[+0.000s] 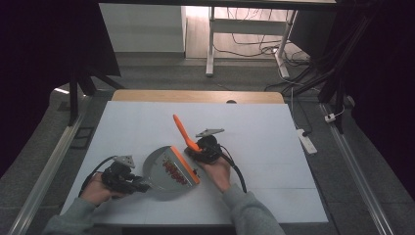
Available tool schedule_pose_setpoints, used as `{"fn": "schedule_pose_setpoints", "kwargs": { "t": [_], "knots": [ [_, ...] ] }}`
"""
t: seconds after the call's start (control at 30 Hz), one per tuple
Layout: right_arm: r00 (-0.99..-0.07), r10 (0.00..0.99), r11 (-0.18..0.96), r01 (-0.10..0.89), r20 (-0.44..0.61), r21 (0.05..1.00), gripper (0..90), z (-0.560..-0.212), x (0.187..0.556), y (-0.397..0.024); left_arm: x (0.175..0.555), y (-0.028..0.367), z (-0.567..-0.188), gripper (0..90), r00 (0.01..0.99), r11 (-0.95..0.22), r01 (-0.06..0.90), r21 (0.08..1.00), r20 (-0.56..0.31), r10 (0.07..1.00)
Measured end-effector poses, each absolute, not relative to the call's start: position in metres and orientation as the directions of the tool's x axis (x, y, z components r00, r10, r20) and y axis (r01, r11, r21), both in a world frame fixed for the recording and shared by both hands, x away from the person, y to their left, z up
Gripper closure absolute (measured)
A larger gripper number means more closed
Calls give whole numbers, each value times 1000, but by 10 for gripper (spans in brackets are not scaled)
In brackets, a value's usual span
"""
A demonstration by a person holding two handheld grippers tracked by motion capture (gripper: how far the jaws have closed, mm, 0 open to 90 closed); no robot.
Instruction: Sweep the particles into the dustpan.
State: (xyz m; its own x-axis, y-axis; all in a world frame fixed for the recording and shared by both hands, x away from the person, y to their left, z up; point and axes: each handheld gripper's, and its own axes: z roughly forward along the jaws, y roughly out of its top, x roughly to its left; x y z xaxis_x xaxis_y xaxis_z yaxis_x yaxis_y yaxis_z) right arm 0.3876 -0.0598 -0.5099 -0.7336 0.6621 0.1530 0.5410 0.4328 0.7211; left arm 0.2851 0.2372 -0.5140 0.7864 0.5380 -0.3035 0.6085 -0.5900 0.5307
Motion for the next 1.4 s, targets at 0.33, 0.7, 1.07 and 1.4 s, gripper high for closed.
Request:
{"fn": "schedule_pose_setpoints", "kwargs": {
  "t": [0.33, 0.7, 1.07, 1.4],
  "knots": [
    [-796, 555, 420, 520, 244, 744, 708, -504, 359, -17, 286, 237, -514, 614, 787, -591, 608, 530, -302, 538],
    [-774, 614, 419, 485, 153, 767, 708, -478, 367, -68, 284, 238, -514, 614, 786, -591, 610, 528, -304, 539],
    [-723, 678, 445, 546, 131, 710, 708, -507, 361, -92, 277, 234, -512, 613, 789, -613, 608, 505, -296, 539],
    [-778, 582, 415, 534, 236, 737, 708, -503, 338, -50, 277, 234, -513, 614, 789, -611, 608, 506, -299, 537]
  ]
}}
